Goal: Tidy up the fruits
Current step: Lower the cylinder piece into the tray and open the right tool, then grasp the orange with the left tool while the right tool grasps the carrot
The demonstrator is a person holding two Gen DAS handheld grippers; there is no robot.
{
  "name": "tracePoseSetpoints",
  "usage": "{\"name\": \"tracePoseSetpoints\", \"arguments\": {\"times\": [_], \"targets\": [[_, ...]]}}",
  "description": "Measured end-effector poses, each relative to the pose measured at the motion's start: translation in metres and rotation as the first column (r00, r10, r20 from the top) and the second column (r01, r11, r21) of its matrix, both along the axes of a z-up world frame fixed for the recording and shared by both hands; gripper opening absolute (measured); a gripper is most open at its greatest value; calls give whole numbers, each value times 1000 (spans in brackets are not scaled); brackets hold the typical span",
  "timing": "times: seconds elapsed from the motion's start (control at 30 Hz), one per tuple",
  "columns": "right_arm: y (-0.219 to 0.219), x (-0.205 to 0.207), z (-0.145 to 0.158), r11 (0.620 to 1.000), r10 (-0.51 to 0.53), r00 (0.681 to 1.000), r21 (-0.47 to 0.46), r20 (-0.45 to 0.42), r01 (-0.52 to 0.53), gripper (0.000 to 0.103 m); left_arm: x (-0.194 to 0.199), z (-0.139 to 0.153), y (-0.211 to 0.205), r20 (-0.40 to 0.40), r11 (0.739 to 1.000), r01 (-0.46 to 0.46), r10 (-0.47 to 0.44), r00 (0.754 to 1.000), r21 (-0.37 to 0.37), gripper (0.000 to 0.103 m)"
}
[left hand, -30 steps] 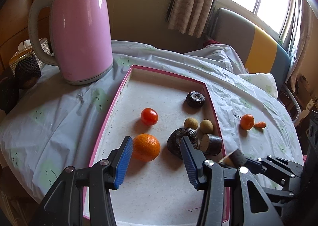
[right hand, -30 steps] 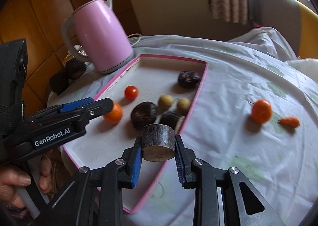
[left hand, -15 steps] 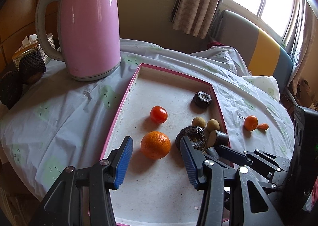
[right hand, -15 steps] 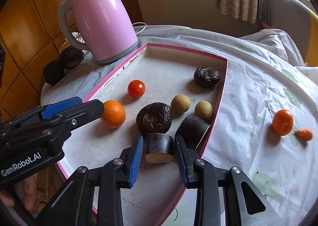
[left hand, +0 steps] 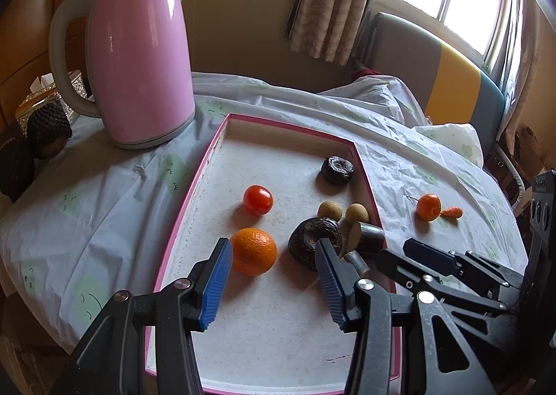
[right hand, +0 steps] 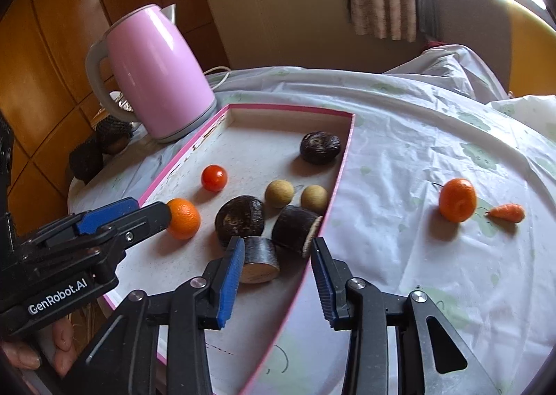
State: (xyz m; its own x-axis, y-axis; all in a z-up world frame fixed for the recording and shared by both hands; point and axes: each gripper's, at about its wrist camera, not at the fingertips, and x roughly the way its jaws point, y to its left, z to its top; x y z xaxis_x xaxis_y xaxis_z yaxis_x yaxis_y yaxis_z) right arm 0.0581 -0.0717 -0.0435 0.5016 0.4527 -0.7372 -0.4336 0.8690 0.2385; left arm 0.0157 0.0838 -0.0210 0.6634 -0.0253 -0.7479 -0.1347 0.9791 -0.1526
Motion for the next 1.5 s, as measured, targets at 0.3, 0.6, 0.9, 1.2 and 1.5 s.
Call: {"name": "tracePoseSetpoints", "arguments": {"times": [0.3,0.6,0.9,1.2,1.5], "targets": [[-44,10,-3,992,-124,992,7,-6,124,43,6,3,-22,-1,998,59,-58,998,21,50],[-113,30,-18,953,-302,953,-9,-31,302,43,20,6,-58,0,987,158,-158,987,41,50],[-171,57,-29,898,-439,897,-28,-43,439,43,42,7,-98,-7,967,249,-249,969,52,50],[-194,92,-39,868,-495,866,-10,-69,496,43,66,1,-137,-33,946,323,-322,946,36,50],[-196,117,-46,876,-481,874,-6,-71,482,43,88,-13,-159,-69,937,350,-349,935,8,50]]}}
